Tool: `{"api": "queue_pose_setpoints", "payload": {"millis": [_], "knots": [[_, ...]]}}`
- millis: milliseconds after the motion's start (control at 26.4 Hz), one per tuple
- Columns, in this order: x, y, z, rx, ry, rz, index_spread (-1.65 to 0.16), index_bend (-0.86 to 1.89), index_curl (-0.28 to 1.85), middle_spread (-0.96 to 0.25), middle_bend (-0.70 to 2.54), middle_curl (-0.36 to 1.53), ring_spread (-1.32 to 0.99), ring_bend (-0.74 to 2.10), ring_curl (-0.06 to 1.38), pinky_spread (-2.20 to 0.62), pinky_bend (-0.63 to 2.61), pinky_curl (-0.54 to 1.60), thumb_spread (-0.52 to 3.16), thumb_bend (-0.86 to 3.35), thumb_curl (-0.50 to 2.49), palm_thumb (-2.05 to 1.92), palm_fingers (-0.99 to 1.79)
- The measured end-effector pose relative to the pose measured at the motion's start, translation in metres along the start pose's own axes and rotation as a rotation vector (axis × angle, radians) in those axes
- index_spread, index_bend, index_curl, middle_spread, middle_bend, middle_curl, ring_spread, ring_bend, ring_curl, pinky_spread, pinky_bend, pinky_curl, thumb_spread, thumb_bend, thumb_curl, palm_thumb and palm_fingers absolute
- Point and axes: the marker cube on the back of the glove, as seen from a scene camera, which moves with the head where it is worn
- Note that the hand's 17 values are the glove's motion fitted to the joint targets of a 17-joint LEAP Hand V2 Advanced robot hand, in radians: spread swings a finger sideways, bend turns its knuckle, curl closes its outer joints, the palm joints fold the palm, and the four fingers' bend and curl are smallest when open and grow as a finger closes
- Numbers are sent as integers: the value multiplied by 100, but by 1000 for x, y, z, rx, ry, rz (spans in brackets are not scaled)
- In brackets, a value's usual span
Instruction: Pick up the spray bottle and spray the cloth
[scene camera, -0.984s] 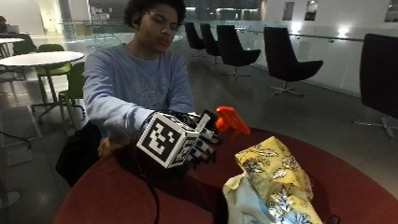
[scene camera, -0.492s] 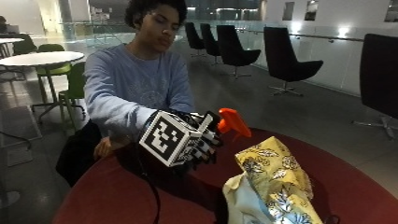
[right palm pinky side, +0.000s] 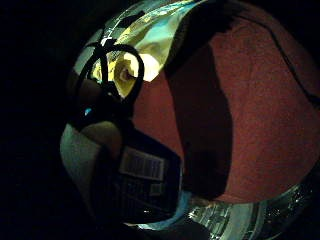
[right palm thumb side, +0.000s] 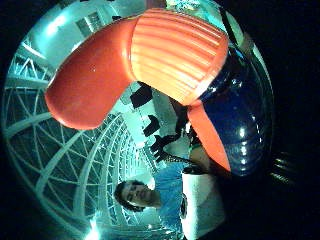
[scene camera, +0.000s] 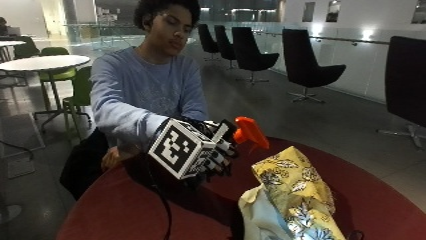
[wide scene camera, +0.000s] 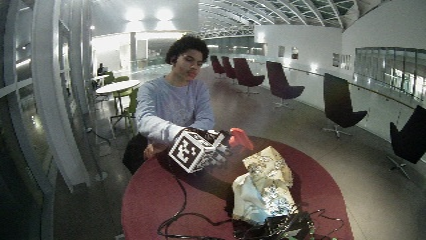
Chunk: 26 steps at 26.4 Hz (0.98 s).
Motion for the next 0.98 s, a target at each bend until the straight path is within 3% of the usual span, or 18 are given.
{"api": "queue_pose_setpoints", "payload": {"millis": [984], "knots": [[-1, 0, 3, -22, 9, 16, -20, 15, 42, -5, 32, 48, 0, 51, 41, 14, 29, 37, 93, -2, 56, 84, 116]]}}
